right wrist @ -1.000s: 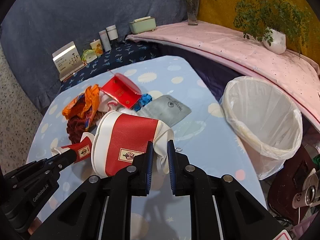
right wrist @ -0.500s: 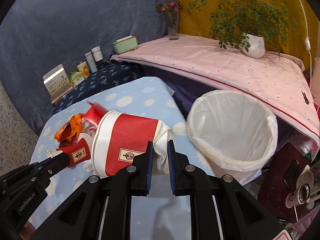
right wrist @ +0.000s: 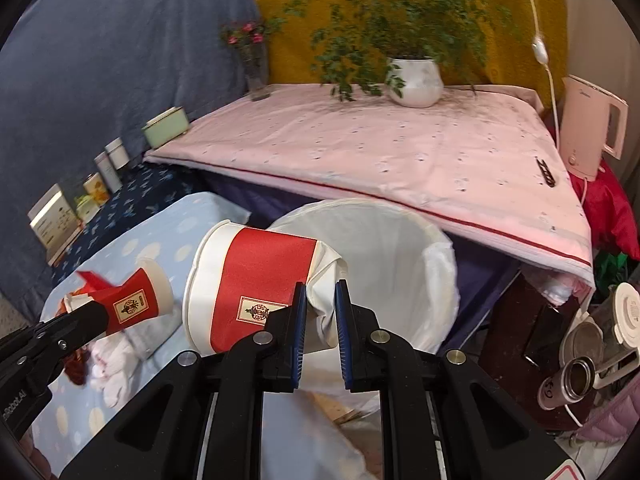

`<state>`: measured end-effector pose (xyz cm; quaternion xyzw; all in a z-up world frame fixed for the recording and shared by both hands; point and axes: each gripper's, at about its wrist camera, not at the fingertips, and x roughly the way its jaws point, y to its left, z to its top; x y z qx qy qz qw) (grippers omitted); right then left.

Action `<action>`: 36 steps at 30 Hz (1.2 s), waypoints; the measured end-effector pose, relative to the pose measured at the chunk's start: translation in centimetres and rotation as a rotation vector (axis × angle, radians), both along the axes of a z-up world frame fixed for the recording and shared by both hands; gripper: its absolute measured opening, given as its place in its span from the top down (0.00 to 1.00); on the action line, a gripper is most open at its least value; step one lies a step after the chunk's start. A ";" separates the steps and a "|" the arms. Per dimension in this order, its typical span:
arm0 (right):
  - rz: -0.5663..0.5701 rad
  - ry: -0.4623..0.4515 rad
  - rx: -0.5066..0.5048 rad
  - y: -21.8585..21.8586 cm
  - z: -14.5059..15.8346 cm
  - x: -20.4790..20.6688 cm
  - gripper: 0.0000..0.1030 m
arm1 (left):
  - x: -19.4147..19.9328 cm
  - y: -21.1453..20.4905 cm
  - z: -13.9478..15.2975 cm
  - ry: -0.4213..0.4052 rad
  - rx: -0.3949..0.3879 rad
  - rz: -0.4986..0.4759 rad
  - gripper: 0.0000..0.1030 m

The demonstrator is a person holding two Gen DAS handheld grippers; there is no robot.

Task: Collect trash
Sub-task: 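Carry the cup over the wastebasket and open the right gripper, then grasp the white glove with the right gripper while the left grasps the scrunchie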

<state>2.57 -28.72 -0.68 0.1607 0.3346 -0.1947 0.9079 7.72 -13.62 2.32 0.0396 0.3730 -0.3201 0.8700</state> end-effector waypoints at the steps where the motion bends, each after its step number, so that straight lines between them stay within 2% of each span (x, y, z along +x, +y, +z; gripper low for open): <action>1: -0.015 0.002 -0.002 -0.8 -0.1 0.0 0.87 | 0.1 -0.8 0.0 0.000 -0.004 -0.014 0.98; 10: -0.094 0.034 0.013 -5.6 -2.0 0.9 0.87 | 2.3 -6.9 -2.1 0.070 -0.033 -0.130 0.97; 15: -0.108 0.052 0.023 -6.8 -3.2 1.7 0.87 | 3.8 -8.3 -4.0 0.109 -0.012 -0.126 0.96; 17: -0.101 0.058 0.026 -6.9 -3.6 2.2 0.86 | 4.3 -8.4 -4.6 0.121 -0.007 -0.120 0.89; 19: -0.098 0.064 0.028 -6.9 -3.8 2.8 0.83 | 4.8 -8.1 -4.9 0.118 -0.001 -0.102 0.65; 21: -0.090 0.064 0.029 -6.6 -4.0 3.2 0.79 | 5.1 -7.6 -5.0 0.098 0.004 -0.064 0.52; 23: -0.085 0.066 0.023 -6.4 -4.0 3.5 0.75 | 5.5 -7.0 -5.0 0.086 0.011 -0.037 0.51; 27: -0.066 0.066 0.022 -5.6 -3.8 4.0 0.74 | 6.0 -5.8 -5.1 0.070 0.035 0.015 0.51; 29: -0.055 0.065 0.017 -5.0 -3.5 4.1 0.68 | 5.9 -5.1 -5.0 0.057 0.044 0.040 0.51; 36: -0.014 0.056 0.001 -2.5 -2.5 3.9 0.60 | 5.4 -2.2 -4.7 0.048 0.049 0.116 0.48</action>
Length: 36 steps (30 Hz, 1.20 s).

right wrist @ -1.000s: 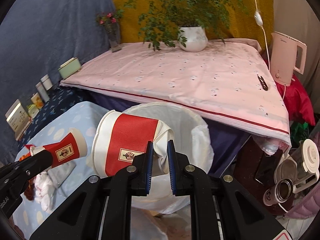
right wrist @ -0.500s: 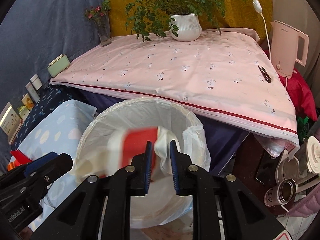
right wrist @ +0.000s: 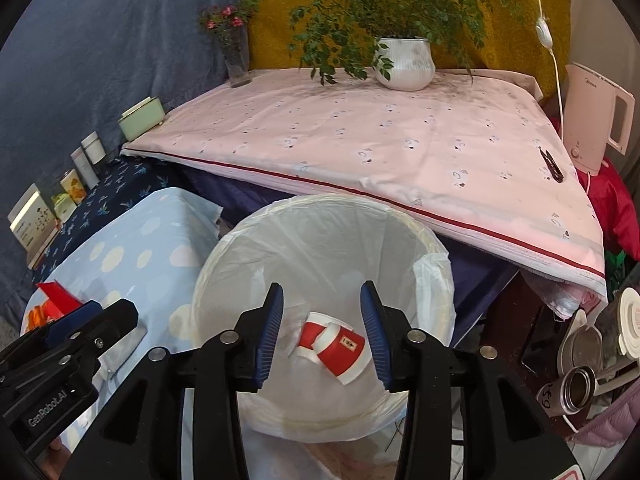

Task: Collect trash
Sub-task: 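Grasp the white glove with the right gripper while the left grasps the scrunchie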

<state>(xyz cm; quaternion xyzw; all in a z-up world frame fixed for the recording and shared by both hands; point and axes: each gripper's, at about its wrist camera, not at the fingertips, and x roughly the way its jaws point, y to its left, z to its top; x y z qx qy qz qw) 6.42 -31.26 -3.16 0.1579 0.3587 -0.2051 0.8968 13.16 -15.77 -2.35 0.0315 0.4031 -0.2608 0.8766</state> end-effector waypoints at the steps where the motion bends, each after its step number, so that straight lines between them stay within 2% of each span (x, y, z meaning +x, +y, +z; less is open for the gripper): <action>1: 0.007 -0.003 -0.003 0.4 0.2 0.0 0.59 | 0.0 0.4 0.1 -0.001 0.001 0.010 0.47; 5: 0.037 -0.019 -0.008 2.2 1.2 -0.2 0.51 | -0.3 2.3 0.6 -0.008 0.000 0.059 0.46; 11: 0.100 -0.024 -0.020 5.7 2.1 -0.2 0.50 | -0.8 6.0 1.3 -0.014 -0.006 0.133 0.43; 13: 0.120 -0.027 -0.016 7.0 2.3 -0.3 0.50 | -0.9 7.2 1.3 -0.010 -0.003 0.162 0.32; 15: 0.140 -0.025 -0.012 8.2 2.3 -0.3 0.50 | -1.2 8.8 1.3 -0.024 0.006 0.198 0.32; 21: 0.203 -0.007 -0.016 11.9 2.0 -0.1 0.49 | -1.7 13.2 0.6 -0.017 0.016 0.278 0.32; 26: 0.240 -0.011 -0.019 14.5 2.3 0.1 0.42 | -1.9 16.4 0.2 -0.020 0.037 0.337 0.32; 29: 0.262 -0.009 -0.023 15.9 2.2 0.1 0.39 | -1.7 18.8 -0.5 0.002 0.048 0.393 0.20; 36: 0.320 0.023 -0.013 19.3 1.0 0.7 0.38 | -1.3 24.1 -2.3 0.056 0.059 0.501 0.16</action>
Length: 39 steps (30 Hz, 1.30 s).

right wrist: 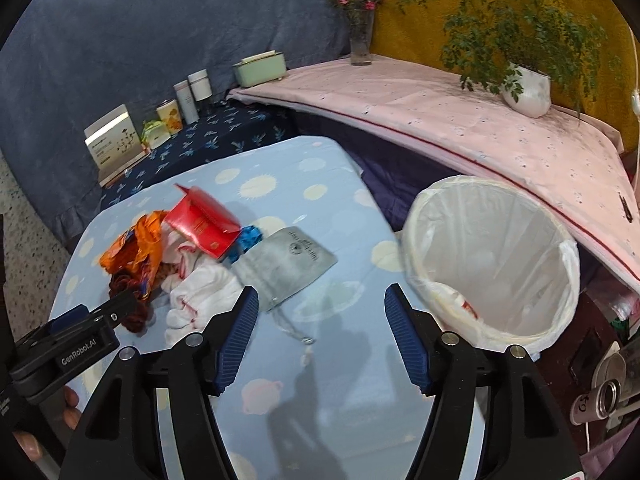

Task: Collect trash
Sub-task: 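Grasp the white glove with the right gripper while the left grasps the scrunchie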

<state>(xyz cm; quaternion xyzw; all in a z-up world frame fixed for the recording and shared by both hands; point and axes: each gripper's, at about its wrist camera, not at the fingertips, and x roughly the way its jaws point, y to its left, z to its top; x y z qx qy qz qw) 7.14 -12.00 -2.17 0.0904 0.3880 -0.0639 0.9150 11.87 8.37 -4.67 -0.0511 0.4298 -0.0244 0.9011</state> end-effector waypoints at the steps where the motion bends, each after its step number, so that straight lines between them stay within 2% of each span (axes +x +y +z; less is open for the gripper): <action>1: 0.008 0.004 0.002 0.5 -0.2 0.1 0.38 | 0.1 0.7 -0.2 0.006 -0.003 0.012 0.15; 10: 0.048 0.047 0.020 3.9 -2.6 1.9 0.38 | 1.1 4.8 -2.3 0.049 -0.004 0.075 0.13; 24: 0.067 0.107 0.026 6.6 -5.9 5.4 0.38 | 3.9 5.7 -4.8 0.110 -0.044 0.073 0.13; 26: 0.070 0.116 0.023 6.9 -6.4 5.8 0.38 | 4.2 5.7 -5.0 0.112 -0.059 0.063 0.18; 28: 0.074 0.122 0.020 7.1 -6.6 6.1 0.38 | 4.5 5.6 -5.3 0.122 -0.077 0.049 0.29; 32: 0.079 0.140 0.018 7.6 -7.5 6.7 0.38 | 4.7 5.3 -5.7 0.139 -0.106 0.010 0.42; 34: 0.081 0.147 0.029 7.7 -7.9 6.9 0.38 | 4.8 5.1 -5.8 0.142 -0.114 -0.014 0.56; 36: 0.083 0.161 0.040 7.7 -8.5 7.0 0.39 | 4.7 4.8 -5.8 0.143 -0.115 -0.030 0.60; 39: 0.093 0.176 0.083 7.5 -9.1 7.0 0.52 | 4.5 4.4 -5.6 0.127 -0.107 -0.045 0.69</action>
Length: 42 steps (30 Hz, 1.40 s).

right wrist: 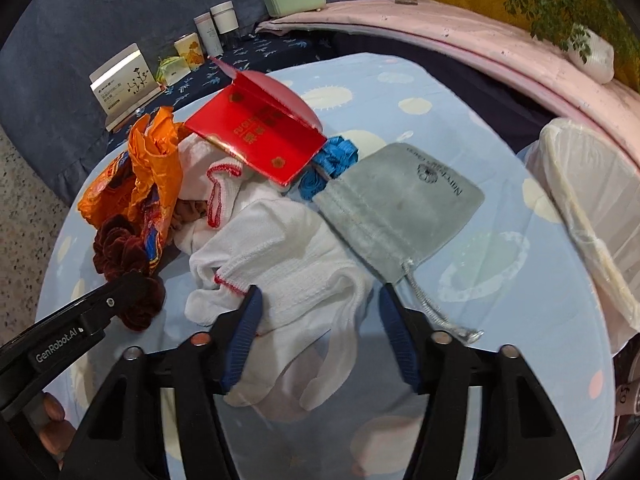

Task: Collect trash
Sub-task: 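Grasp the white glove with the right gripper while the left grasps the scrunchie, then carry glove and scrunchie over the wastebasket and open both grippers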

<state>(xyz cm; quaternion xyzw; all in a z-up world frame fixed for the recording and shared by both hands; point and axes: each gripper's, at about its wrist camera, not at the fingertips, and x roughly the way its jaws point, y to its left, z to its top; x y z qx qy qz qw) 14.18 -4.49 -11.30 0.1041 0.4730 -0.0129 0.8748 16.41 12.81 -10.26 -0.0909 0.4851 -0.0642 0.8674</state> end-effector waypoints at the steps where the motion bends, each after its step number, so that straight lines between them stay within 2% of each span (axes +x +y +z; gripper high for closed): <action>1: 0.001 -0.001 0.001 0.0 0.0 0.0 0.56 | -0.1 -0.1 0.1 -0.005 -0.001 -0.004 0.72; 2: 0.006 -0.003 -0.003 0.1 0.0 -0.1 0.66 | -0.2 -0.1 0.2 -0.010 -0.001 -0.006 0.73; 4: 0.028 -0.001 -0.003 0.5 0.2 -0.2 0.76 | -0.4 -0.1 0.5 -0.017 -0.004 -0.011 0.78; 5: 0.033 -0.003 -0.012 0.6 0.3 -0.3 0.86 | -0.5 -0.2 0.7 -0.020 -0.002 -0.009 0.79; 7: 0.041 -0.008 -0.013 0.9 0.7 -0.5 0.91 | -0.8 -0.3 1.1 -0.025 -0.004 -0.009 0.81; 17: 0.026 -0.106 0.003 -0.1 4.7 -2.8 0.93 | -3.2 -2.5 3.8 -0.074 0.006 -0.052 0.85; 19: 0.020 -0.128 0.003 -0.6 5.7 -3.2 0.93 | -3.7 -3.2 4.5 -0.087 0.005 -0.067 0.93; 27: -0.036 -0.214 0.002 -4.0 9.4 -5.3 0.93 | -5.4 -7.0 6.8 -0.133 0.001 -0.143 0.94; 37: -0.138 -0.263 -0.006 -9.6 11.0 -7.8 0.93 | -6.6 -10.0 8.0 -0.143 -0.045 -0.193 0.95; 42: -0.190 -0.276 -0.006 -12.2 11.2 -8.7 0.93 | -6.9 -11.8 8.7 -0.156 -0.034 -0.227 0.95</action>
